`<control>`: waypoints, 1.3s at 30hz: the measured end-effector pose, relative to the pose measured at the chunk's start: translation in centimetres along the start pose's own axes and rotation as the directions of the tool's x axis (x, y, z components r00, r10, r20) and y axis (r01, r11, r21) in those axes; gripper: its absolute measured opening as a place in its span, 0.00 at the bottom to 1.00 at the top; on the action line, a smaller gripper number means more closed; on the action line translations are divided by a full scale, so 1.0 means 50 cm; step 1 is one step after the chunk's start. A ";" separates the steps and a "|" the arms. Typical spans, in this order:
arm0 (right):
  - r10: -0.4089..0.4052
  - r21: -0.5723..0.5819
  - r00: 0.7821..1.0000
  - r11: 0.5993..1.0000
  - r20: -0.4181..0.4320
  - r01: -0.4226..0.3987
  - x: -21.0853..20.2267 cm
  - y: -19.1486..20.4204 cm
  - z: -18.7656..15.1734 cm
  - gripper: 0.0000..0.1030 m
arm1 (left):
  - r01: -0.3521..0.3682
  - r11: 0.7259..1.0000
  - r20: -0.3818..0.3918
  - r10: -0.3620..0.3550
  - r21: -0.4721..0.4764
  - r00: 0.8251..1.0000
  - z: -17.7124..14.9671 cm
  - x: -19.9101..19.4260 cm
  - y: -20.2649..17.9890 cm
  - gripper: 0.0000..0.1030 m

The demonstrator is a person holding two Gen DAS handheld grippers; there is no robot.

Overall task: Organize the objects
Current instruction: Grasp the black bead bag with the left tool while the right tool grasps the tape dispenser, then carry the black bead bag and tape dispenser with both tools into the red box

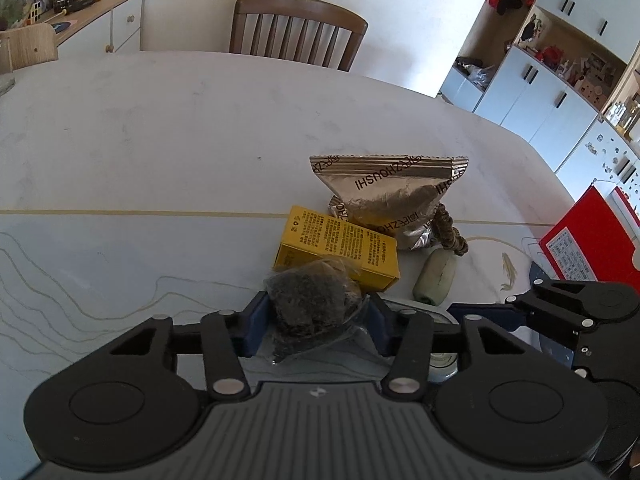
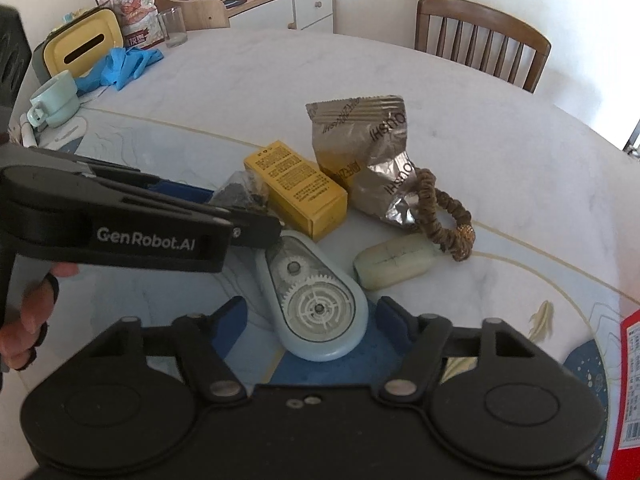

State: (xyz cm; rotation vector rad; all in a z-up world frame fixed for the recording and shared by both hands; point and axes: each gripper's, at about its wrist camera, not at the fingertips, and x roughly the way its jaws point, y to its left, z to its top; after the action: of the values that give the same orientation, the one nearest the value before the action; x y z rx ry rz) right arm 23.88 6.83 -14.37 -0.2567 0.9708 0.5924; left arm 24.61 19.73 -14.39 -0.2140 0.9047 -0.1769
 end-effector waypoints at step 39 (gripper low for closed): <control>-0.021 0.086 0.992 0.996 0.127 0.010 -0.296 -0.118 -0.136 0.51 | 0.002 0.976 0.045 -0.013 0.217 0.999 -0.031 -0.179 -0.299 0.37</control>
State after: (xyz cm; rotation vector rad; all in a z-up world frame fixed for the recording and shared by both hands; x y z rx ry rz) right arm 16.29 -6.35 -6.12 -0.1483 0.8675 0.5456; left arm 17.02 7.32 -4.68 -0.0180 0.8313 -0.2753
